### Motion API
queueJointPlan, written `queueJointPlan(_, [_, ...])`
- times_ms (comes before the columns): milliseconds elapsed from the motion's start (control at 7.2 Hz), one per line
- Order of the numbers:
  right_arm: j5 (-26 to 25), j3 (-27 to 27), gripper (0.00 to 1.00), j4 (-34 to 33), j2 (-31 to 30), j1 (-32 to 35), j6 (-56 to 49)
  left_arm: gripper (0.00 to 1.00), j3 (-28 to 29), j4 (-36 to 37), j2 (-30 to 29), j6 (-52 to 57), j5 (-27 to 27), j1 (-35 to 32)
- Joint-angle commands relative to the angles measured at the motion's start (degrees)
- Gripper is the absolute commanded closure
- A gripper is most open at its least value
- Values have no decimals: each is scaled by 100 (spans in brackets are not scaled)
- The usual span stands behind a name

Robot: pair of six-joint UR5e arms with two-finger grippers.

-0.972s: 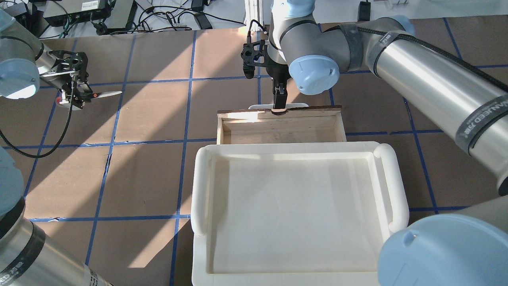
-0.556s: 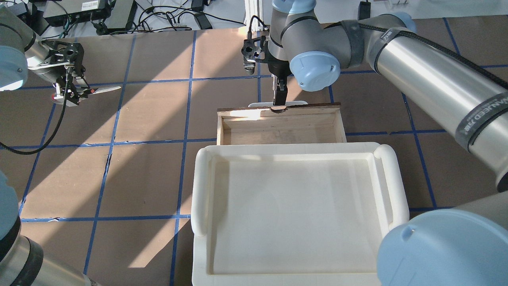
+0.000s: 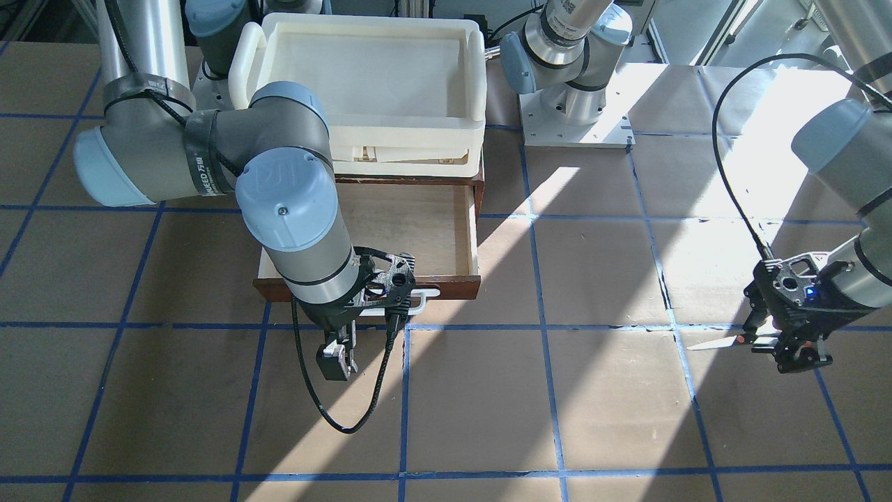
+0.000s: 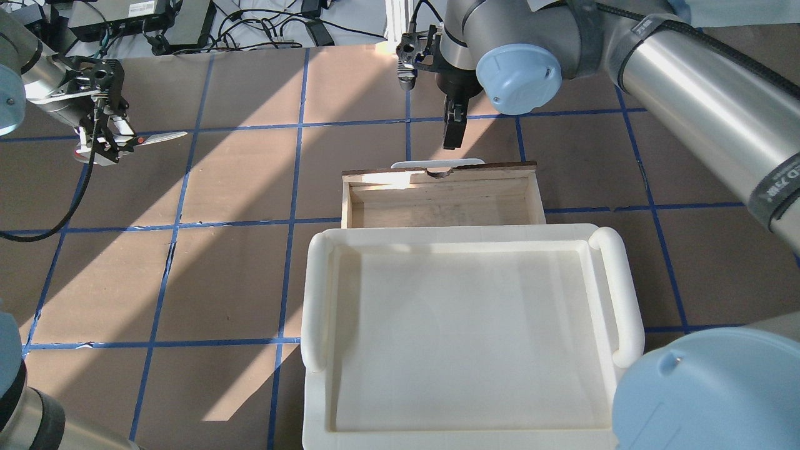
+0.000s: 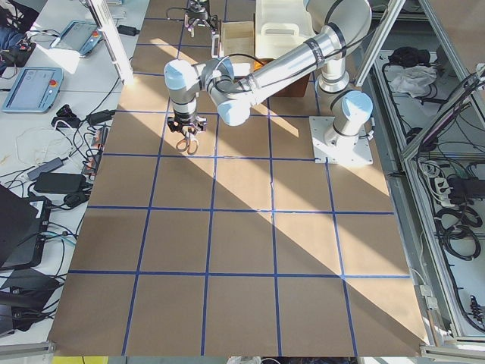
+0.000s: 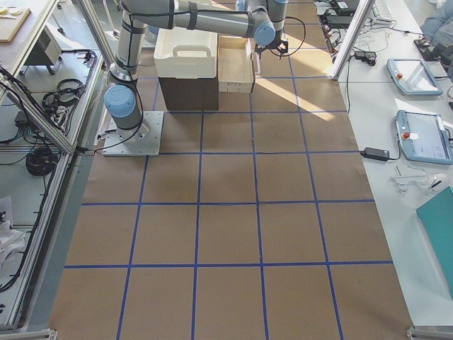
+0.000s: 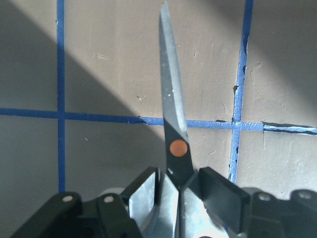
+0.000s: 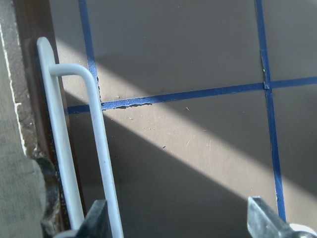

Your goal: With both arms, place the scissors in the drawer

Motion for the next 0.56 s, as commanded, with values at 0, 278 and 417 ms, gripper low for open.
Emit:
queueJointPlan(0, [0,-128,0,897,-512,-441,551,100,-8,-46,0,-24,1,-2])
queueJointPlan(278, [9,-111,0,1384,-1075,-794,1774,100,-8,-282,210,-617,1,-395])
queueJointPlan(417, [-17,-111,0,1402,-1243,-830,2872,100,-8,-292,298,-952,-8,-807])
